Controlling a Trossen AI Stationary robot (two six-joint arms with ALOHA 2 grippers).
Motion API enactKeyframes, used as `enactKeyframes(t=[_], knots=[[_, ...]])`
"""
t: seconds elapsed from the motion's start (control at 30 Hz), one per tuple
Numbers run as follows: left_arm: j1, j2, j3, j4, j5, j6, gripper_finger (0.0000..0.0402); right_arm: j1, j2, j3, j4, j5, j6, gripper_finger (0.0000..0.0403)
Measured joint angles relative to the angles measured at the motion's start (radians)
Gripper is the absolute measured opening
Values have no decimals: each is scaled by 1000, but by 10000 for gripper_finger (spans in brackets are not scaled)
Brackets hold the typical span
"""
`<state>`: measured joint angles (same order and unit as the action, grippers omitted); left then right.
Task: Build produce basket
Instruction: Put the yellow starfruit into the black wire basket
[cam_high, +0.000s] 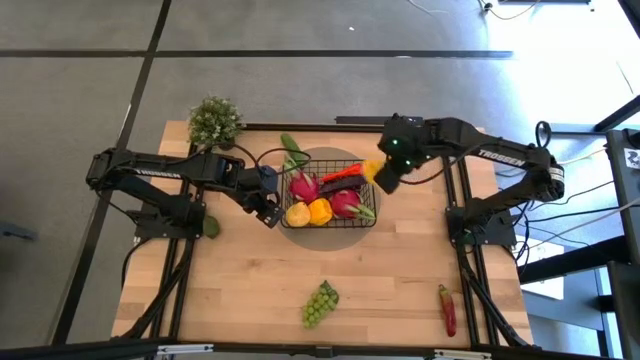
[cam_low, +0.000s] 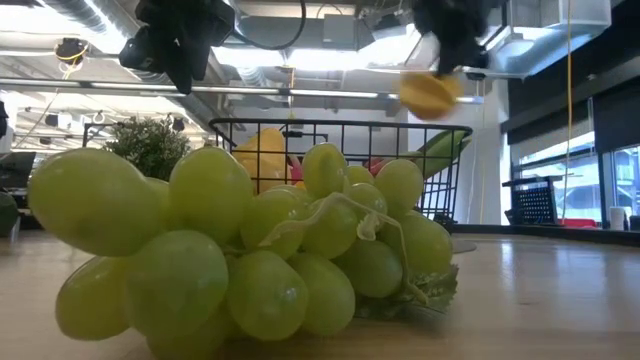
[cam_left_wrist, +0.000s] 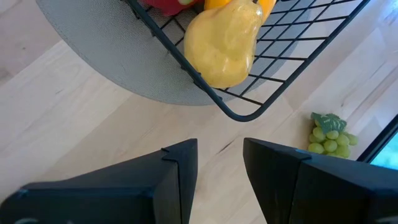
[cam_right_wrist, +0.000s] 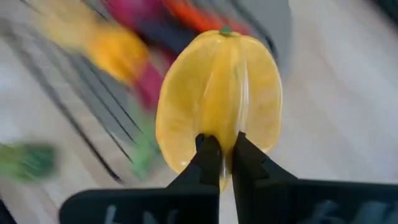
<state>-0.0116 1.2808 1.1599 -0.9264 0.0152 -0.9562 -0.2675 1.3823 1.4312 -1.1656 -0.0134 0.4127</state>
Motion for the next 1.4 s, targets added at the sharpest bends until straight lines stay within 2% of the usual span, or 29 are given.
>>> enactKeyframes(t=[0.2,0.53,0.9,1.27,1.4], knots=[[0,0,0,0,-8,0,117,24,45,4,327,-105,-45,0],[0,0,0,0,-8,0,117,43,277,1,482,-265,-110,0],[0,0,0,-1,-7,0,117,41,411,1,481,-289,-109,4],[0,0,0,-4,-7,0,117,8,434,1,489,-303,-88,80],[0,0,0,-5,-7,-1,117,8,434,1,489,-302,-113,93]])
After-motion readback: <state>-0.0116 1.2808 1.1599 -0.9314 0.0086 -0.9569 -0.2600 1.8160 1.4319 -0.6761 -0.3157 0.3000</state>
